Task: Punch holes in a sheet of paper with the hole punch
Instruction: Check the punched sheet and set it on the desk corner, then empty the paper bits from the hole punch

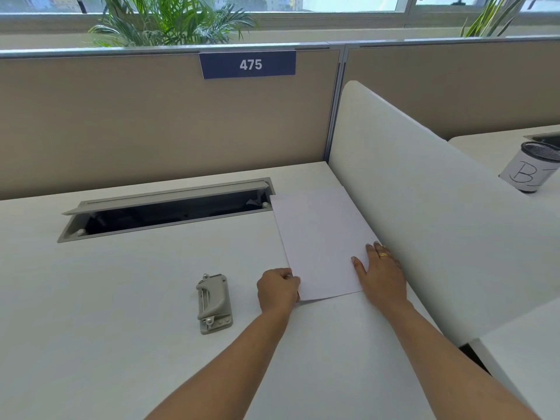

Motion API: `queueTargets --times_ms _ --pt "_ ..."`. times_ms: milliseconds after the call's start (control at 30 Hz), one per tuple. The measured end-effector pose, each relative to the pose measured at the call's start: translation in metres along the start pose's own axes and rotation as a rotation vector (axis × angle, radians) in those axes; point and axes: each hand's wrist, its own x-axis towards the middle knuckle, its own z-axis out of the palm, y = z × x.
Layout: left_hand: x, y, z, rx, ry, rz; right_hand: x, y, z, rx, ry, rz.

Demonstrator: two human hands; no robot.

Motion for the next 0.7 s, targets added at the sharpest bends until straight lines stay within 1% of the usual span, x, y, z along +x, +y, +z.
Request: queueTargets --times_ms 200,367,533,700 --pt "-0.002 0.001 -0.002 0.014 -0.030 0.020 0.002 -0.005 -0.004 -0.013 -0.058 0.031" --pt "-0.008 0.000 -0.013 0.011 -0.038 0.043 -0.007 -0.017 -0.007 0.045 -0.048 0.038" --pt "-0.023 -0.002 -0.033 0.029 -0.042 0.197 -0.036 -0.050 -0.008 0.266 -0.046 0.025" --pt "-0.034 -0.005 -0.073 -0.048 0.034 0.379 -0.082 -0.105 -0.009 0.453 -0.054 -0.055"
